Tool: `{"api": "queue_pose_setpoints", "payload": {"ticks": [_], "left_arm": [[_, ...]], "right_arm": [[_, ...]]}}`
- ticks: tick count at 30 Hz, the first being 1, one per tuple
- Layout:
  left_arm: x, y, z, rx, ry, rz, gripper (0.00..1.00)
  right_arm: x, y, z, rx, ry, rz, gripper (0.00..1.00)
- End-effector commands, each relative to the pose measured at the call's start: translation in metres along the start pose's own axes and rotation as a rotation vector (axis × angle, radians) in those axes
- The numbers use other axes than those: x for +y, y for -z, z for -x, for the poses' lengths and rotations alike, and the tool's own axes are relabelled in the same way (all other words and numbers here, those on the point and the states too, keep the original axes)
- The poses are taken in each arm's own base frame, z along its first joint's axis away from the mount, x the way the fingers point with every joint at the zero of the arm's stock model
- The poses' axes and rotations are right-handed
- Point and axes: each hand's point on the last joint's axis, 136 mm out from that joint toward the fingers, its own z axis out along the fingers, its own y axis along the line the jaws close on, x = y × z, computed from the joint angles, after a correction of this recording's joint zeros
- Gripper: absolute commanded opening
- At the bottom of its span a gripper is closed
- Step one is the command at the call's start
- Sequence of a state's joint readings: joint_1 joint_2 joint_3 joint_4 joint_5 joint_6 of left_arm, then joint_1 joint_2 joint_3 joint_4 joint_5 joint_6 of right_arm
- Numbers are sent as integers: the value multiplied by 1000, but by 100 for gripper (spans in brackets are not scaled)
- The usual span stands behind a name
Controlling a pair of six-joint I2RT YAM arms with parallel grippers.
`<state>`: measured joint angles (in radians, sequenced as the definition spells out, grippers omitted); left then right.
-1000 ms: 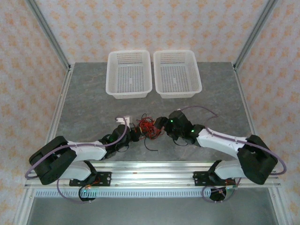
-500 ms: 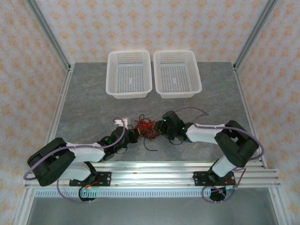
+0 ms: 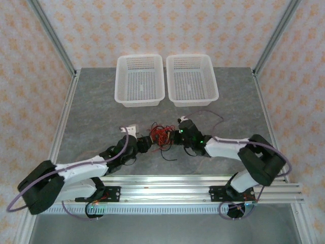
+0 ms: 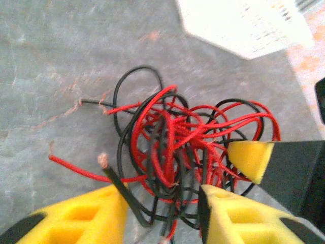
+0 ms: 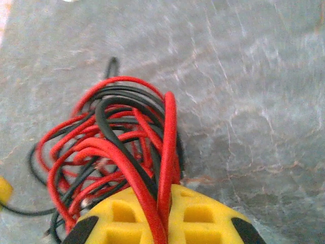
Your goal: Untangle the cables
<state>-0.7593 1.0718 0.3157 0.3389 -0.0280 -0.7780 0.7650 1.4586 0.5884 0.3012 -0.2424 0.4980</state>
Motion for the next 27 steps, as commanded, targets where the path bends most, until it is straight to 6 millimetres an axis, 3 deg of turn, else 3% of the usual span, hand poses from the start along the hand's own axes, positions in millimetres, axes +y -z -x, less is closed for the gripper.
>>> {"api": "queue_pose_setpoints", "payload": {"ticks": [1, 5, 9, 17, 27], "left_arm": [[-6, 14, 19, -32, -75, 33, 53], [-17, 14, 30, -17, -113, 23, 64], [-21, -4, 33, 36, -150, 3, 69], [-32, -53, 23, 142, -301, -76, 69], [-26, -86, 8, 193, -369, -118, 64]], "right_arm": [[12, 21, 27, -156, 268, 31, 0], [12, 32, 28, -207, 415, 44, 0], [10, 32, 23, -205, 550, 36, 0], [2, 28, 14, -198, 703, 19, 0], [-3, 15, 7, -156, 707, 12, 0]]}}
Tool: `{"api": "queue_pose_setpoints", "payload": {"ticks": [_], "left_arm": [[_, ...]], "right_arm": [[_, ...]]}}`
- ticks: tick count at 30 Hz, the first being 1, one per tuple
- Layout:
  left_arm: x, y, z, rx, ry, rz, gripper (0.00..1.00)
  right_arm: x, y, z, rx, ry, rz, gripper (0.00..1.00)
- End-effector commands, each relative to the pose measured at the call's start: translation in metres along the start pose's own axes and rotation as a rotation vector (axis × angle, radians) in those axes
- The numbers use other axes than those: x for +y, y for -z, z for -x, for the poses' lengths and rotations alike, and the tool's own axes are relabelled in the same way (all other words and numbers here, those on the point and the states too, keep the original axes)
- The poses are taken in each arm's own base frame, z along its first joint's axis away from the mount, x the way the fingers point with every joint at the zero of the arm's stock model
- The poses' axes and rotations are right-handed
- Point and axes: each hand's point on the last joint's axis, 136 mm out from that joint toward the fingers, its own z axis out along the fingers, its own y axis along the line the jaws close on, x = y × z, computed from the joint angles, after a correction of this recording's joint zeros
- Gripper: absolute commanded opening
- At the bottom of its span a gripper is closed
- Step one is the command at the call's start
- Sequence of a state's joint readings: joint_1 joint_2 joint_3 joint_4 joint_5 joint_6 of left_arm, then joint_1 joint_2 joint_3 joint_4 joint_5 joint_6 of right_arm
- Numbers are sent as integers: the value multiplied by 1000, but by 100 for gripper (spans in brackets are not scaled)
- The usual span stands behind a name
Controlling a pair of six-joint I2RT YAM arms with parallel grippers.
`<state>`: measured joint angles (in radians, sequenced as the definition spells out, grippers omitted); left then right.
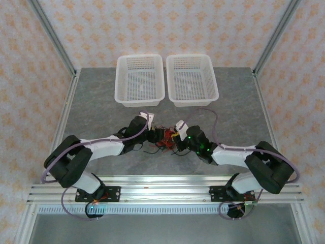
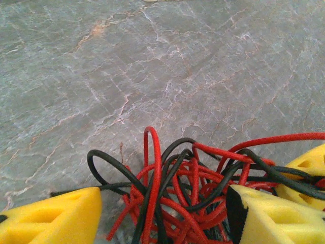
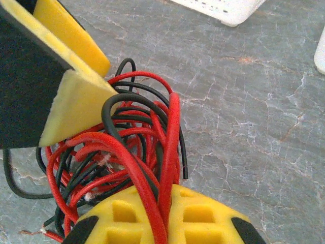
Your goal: Untangle the cables
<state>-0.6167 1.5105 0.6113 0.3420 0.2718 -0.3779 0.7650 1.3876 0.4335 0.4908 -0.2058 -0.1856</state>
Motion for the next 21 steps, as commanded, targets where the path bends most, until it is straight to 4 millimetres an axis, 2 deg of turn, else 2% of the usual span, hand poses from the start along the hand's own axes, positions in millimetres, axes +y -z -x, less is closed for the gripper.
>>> {"api": "queue_pose_setpoints", "payload": {"ticks": [1, 7, 10, 12, 13, 14, 17, 21], "left_arm": [[-5, -11, 11, -26, -47, -50, 61], [14, -37, -16, 35, -22, -31, 50], [21, -44, -25, 39, 15, -35, 34], [21, -44, -27, 28, 37, -46, 14], [21, -43, -26, 22, 46, -42, 4], [23, -40, -25, 10, 57, -34, 0], [30, -23, -18, -40, 95, 15, 0], [44, 10, -9, -132, 153, 104, 0]], "right_arm": [[-1, -1, 12, -43, 18, -7, 0], [-4, 3, 13, -49, -11, -27, 0], [-9, 5, 12, -52, -49, -54, 0], [-16, 9, 11, -60, -95, -92, 0], [-21, 11, 11, -67, -124, -119, 0], [-28, 14, 11, -76, -166, -161, 0], [-49, 23, 9, -94, -322, -281, 0], [-70, 38, 0, -117, -558, -411, 0]]}}
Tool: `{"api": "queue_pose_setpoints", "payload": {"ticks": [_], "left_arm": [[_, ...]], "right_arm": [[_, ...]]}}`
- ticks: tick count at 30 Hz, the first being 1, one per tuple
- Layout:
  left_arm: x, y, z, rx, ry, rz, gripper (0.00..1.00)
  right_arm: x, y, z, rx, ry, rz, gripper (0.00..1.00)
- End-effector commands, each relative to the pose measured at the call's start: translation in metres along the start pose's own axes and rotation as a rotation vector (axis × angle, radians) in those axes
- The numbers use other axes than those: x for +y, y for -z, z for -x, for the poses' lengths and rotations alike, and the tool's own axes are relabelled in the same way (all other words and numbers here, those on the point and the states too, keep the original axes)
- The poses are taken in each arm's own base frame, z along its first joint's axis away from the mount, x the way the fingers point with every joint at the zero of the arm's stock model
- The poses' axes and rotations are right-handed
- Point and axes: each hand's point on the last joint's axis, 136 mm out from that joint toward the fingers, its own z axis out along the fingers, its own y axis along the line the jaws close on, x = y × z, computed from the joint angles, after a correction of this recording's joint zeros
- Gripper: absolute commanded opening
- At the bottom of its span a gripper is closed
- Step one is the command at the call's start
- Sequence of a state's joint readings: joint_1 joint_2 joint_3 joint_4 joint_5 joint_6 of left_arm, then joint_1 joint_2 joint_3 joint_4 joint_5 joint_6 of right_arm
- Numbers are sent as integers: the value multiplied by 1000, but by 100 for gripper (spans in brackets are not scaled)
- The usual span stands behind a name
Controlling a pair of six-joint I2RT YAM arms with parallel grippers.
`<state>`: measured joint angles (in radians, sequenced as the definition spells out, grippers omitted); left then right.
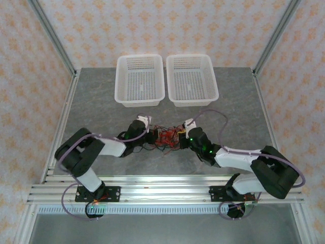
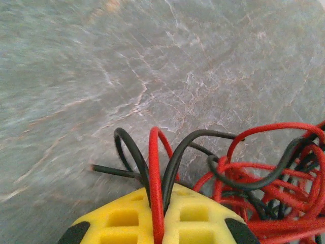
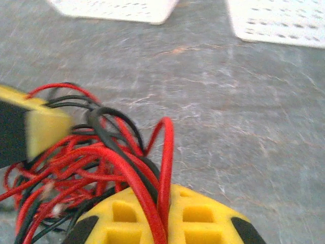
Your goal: Untangle the cables
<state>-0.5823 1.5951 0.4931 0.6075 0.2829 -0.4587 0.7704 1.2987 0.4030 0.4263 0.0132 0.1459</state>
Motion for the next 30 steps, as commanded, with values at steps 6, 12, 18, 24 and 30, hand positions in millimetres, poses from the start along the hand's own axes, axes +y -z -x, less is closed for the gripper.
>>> {"api": "queue_pose_setpoints", "payload": {"ticks": [6, 12, 18, 24, 30], "left_arm": [[39, 54, 5, -148, 125, 181, 0], [51, 68, -6, -199, 212, 191, 0], [49, 69, -7, -196, 212, 186, 0], [42, 72, -3, -204, 211, 167, 0], [34, 73, 2, -200, 199, 149, 0]], "right_arm": [[-39, 16, 1, -40, -506, -210, 8], [-14, 13, -14, 92, -655, -118, 28], [12, 18, -18, 196, -664, 2, 42], [43, 33, 10, 255, -352, 45, 54], [72, 30, 27, 338, 25, 49, 61]]}}
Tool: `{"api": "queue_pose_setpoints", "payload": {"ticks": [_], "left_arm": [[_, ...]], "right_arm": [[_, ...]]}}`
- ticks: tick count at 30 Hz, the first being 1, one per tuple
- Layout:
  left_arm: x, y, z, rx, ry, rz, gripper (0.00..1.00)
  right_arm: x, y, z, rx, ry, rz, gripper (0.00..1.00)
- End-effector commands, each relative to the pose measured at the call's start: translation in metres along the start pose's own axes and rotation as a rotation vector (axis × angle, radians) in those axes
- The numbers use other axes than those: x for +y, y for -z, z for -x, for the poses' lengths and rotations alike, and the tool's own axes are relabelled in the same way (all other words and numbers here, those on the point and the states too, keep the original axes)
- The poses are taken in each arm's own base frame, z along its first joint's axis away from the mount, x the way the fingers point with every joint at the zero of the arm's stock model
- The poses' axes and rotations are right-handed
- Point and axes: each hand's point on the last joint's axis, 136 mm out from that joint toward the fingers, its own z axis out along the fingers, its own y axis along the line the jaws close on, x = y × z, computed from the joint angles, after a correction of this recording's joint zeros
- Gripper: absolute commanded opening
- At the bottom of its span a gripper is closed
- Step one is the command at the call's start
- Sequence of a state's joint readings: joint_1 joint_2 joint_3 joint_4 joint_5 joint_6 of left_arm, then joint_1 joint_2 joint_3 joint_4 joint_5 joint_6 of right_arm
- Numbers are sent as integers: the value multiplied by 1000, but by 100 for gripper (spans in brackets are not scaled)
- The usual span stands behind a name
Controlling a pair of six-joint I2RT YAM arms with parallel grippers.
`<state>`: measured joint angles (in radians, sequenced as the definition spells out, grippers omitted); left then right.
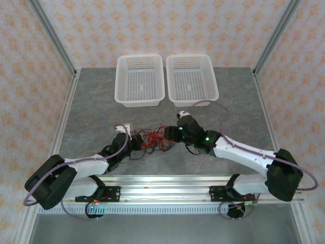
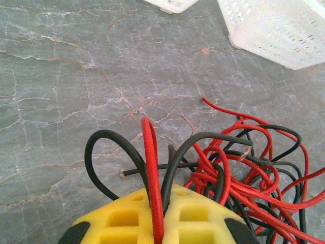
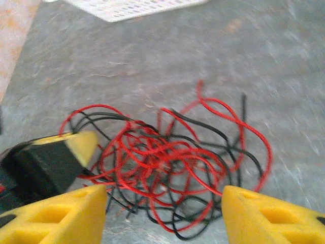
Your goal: Untangle the cables
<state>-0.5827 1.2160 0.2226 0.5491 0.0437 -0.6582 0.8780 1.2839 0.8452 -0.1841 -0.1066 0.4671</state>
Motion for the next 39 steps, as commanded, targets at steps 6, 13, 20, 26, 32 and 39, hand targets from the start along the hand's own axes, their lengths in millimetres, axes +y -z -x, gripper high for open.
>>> {"api": "queue_pose_setpoints", "payload": {"ticks": [6, 13, 20, 26, 32, 39], "left_arm": [[-14, 3, 11, -22, -4, -24, 0], [-13, 5, 14, -24, -18, -11, 0], [-12, 5, 15, -26, -28, 3, 0], [-15, 4, 17, -23, -28, -1, 0], [-14, 8, 21, -34, -24, 12, 0], [2, 23, 29, -68, -29, 99, 0]], "right_arm": [[13, -20, -8, 145, 600, -83, 63], [15, -53, -18, 233, 785, -73, 63], [12, -77, -48, 303, 771, -26, 62], [-4, -93, -62, 291, 723, -62, 51], [-23, -103, -66, 251, 681, -133, 21], [-47, -88, -42, 105, 496, -238, 0]]}}
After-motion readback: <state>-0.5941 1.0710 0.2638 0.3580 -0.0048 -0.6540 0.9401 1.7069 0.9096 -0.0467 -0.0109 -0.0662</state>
